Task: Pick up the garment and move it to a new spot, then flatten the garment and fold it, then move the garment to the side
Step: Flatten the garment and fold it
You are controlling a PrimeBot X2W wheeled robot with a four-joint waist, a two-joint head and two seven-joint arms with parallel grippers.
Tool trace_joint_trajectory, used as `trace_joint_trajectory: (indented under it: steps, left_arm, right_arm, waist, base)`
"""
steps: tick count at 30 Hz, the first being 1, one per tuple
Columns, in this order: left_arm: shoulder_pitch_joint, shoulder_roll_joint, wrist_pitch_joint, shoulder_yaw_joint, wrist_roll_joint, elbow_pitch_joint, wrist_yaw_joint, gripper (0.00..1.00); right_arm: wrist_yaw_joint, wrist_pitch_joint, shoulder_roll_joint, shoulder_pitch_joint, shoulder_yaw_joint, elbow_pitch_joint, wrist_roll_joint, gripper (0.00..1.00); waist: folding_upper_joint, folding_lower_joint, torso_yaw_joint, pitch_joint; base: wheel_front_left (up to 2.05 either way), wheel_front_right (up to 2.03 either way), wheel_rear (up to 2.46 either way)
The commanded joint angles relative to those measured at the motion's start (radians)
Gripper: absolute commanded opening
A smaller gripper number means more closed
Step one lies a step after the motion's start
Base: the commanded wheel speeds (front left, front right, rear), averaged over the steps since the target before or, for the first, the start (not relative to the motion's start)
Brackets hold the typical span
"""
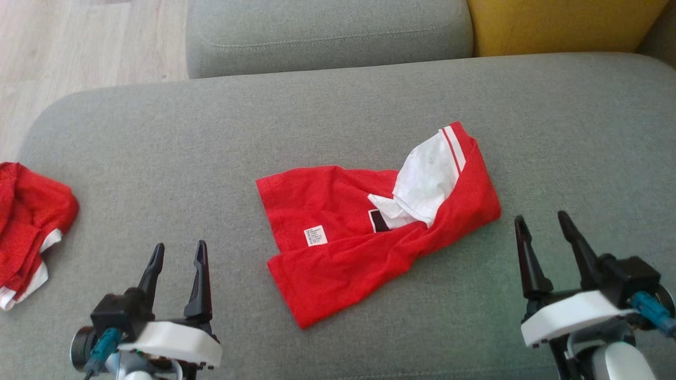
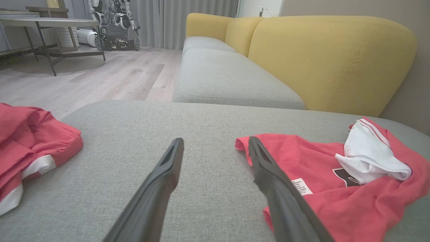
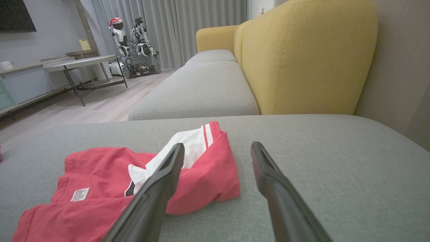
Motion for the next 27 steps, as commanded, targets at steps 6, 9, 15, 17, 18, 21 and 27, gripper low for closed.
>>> trace_joint_trajectory:
  steps: [6, 9, 15, 17, 18, 21, 27]
  left_arm:
    - [-0.025, 0.017, -0.008, 0.029, 0.013, -0.032, 0.007, 1.00]
    - [-0.026, 0.018, -0.008, 0.028, 0.017, -0.035, 0.010, 1.00]
    - [-0.029, 0.019, -0.008, 0.029, 0.021, -0.041, 0.014, 1.00]
    - [-0.031, 0.019, -0.008, 0.028, 0.024, -0.041, 0.015, 1.00]
    - [-0.033, 0.019, -0.008, 0.027, 0.026, -0.041, 0.016, 1.00]
    - [-0.040, 0.019, -0.008, 0.024, 0.031, -0.041, 0.017, 1.00]
    - [-0.067, 0.016, -0.008, 0.014, 0.040, -0.051, 0.015, 1.00]
  right_arm:
    - [-0.001, 0.005, 0.001, -0.012, 0.014, -0.044, -0.007, 1.00]
    - [-0.001, 0.007, 0.002, -0.012, 0.013, -0.045, -0.006, 1.00]
    - [-0.001, 0.009, 0.003, -0.015, 0.013, -0.044, -0.007, 1.00]
    - [-0.001, 0.010, 0.003, -0.016, 0.011, -0.044, -0.007, 1.00]
    - [-0.001, 0.010, 0.003, -0.016, 0.011, -0.044, -0.007, 1.00]
    - [-0.001, 0.010, 0.004, -0.017, 0.007, -0.042, -0.007, 1.00]
    - [-0.001, 0.015, -0.004, -0.038, 0.005, -0.035, -0.009, 1.00]
  waist:
    - [-0.0001, 0.0000, 0.000, 0.001]
    - [-0.0001, 0.0000, 0.000, 0.003]
    - [-0.0001, 0.0000, 0.000, 0.007]
    - [-0.0001, 0.0000, 0.002, 0.010]
    - [-0.0001, 0.0000, 0.004, 0.011]
    - [-0.0001, 0.0000, 0.011, 0.015]
    - [-0.0001, 0.0000, 0.047, 0.039]
  base:
    - [0.00, 0.00, 0.00]
    - [0.00, 0.00, 0.00]
    - [0.00, 0.00, 0.00]
    - [0.00, 0.00, 0.00]
    - [0.00, 0.00, 0.00]
    - [0.00, 0.00, 0.00]
    - [0.00, 0.00, 0.00]
